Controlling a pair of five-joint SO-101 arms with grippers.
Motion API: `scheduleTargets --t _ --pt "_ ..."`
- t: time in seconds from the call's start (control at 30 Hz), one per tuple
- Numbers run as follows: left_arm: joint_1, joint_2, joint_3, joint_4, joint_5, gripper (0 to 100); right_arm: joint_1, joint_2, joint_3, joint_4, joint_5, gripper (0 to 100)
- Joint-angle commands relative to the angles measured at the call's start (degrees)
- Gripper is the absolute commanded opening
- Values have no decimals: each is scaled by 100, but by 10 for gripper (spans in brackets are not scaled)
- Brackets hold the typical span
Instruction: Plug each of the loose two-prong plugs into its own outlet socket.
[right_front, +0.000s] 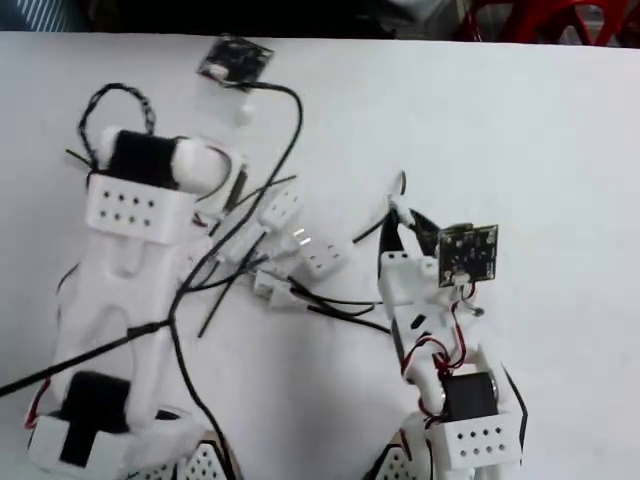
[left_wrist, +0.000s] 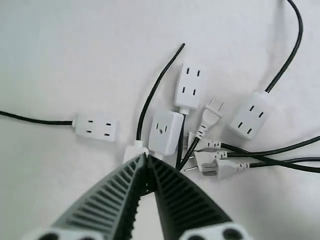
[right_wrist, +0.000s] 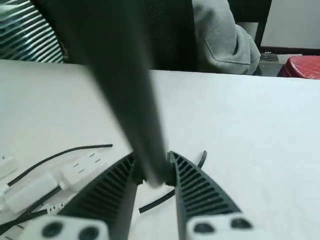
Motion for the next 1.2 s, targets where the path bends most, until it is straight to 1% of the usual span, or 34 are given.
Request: scheduleTargets --t 0.0,0.07,0.13,0.3,0.47,0.6,0.7,0.8,1.03,1.1,1.17 --pt "-242 -1121 888 -580 70 22 -180 -22 -114 75 114 16" --pt "-233 -1727 1521 -905 70 22 -268 -22 -114 92 123 16" --pt "-251 -2343 2163 -1231 79 22 -347 66 -114 101 290 16" --pt "-444 -3415 3763 -2066 105 22 -646 1007 -404 127 440 16" --pt "-1086 -3943 5152 -2971 123 22 -1156 2475 -1046 215 440 17" --pt "-1604 -4163 6163 -3736 123 23 -1508 3345 -1574 215 448 17" --pt "-1842 -4207 6831 -4343 123 23 -1631 3916 -2013 251 738 17" --pt "-1886 -4207 7376 -4844 114 23 -1622 4470 -2435 347 870 17" --pt "-1886 -4215 7921 -5415 70 23 -1657 5411 -3596 1455 888 17" --pt "-1886 -4215 8044 -5626 62 23 -1657 5613 -3631 1481 932 17" --pt "-1886 -4215 8141 -5802 62 23 -1666 5824 -3631 1464 1187 17"
